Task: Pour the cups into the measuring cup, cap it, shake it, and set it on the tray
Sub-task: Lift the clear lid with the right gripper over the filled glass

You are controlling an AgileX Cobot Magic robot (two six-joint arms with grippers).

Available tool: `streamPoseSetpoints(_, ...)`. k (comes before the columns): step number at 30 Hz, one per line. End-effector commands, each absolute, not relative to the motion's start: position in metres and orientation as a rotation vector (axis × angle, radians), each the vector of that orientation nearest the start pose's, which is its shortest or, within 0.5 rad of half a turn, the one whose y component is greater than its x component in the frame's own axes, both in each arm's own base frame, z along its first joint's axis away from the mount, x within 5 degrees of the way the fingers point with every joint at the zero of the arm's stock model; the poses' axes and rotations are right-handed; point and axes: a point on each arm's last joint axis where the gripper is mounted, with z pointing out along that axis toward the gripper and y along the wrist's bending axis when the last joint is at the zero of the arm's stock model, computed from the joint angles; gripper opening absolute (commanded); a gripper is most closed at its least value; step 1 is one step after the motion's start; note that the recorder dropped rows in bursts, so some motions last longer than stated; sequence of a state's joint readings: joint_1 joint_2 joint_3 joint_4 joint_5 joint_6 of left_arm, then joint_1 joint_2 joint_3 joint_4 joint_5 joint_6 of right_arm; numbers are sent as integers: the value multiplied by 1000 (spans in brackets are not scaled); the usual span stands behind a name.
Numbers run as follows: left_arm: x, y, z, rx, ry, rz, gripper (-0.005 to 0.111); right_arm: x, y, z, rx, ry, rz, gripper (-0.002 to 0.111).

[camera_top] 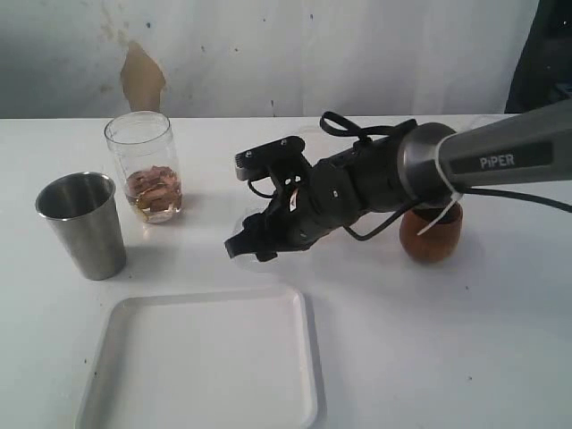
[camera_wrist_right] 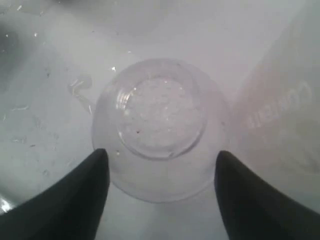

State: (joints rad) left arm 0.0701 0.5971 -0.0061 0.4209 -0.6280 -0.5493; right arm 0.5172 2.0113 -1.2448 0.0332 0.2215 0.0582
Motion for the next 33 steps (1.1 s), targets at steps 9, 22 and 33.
streamPoseSetpoints(9, 107, -14, 217, -20, 1502, -290, 0, 372, 212, 170, -514, 2279, 300, 68)
streamPoseSetpoints(22, 107, -14, 217, -20, 1502, -290, 0, 376, 214, 163, -506, 2264, 306, 30)
streamPoseSetpoints(33, 107, -14, 217, -16, 1503, -289, 0, 357, 228, 238, -543, 2122, 366, 0)
